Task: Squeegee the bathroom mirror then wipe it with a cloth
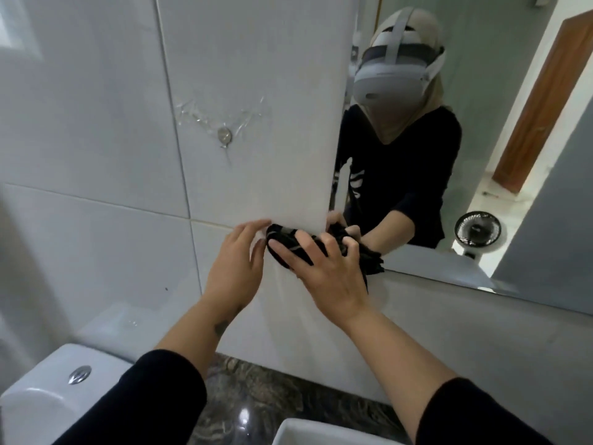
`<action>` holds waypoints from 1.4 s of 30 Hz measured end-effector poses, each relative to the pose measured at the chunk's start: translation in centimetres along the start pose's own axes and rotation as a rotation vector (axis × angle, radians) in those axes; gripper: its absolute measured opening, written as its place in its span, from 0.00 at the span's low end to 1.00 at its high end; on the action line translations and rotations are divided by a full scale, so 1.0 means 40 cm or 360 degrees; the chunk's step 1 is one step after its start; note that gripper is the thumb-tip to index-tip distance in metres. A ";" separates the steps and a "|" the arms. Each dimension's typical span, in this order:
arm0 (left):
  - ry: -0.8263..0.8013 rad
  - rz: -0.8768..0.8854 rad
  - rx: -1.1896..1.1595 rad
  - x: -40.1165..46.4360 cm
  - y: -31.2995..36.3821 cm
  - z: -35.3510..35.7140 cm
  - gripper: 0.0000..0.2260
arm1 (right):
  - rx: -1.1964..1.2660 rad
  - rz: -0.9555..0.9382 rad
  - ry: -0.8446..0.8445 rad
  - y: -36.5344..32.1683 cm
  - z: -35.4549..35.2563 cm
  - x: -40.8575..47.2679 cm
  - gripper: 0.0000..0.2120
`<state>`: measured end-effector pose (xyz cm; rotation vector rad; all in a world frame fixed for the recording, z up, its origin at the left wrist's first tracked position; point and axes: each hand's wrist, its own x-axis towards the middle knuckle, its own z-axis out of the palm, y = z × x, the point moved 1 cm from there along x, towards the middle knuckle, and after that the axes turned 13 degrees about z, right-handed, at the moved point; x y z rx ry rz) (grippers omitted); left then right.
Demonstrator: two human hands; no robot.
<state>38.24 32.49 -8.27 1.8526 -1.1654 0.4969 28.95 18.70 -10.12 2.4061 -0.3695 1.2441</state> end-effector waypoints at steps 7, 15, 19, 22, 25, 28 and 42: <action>0.0146 -0.0477 -0.0985 0.025 -0.001 -0.132 0.12 | 0.1095 0.0047 -0.0360 -0.120 -0.039 0.146 0.29; 0.0460 -0.0458 -0.1119 0.101 0.012 -0.200 0.09 | 0.1279 0.0270 -0.0292 -0.164 -0.071 0.258 0.30; 0.0611 -0.0399 -0.0611 0.130 -0.009 -0.230 0.08 | 0.1231 0.0317 -0.0299 -0.149 -0.081 0.306 0.28; 0.0616 -0.0209 -0.0100 0.167 -0.023 -0.250 0.08 | 0.0814 0.0209 -0.0010 -0.131 -0.085 0.350 0.21; 0.0682 -0.0072 0.0202 0.214 -0.023 -0.255 0.08 | 0.0541 0.0208 0.0240 -0.131 -0.088 0.405 0.18; 0.0723 -0.0051 0.0325 0.242 -0.028 -0.234 0.09 | 0.0412 0.0265 0.0267 -0.138 -0.065 0.424 0.19; 0.0277 -0.0341 -0.0103 0.148 -0.052 -0.193 0.20 | 0.0854 0.0852 -0.0395 -0.210 -0.061 0.299 0.24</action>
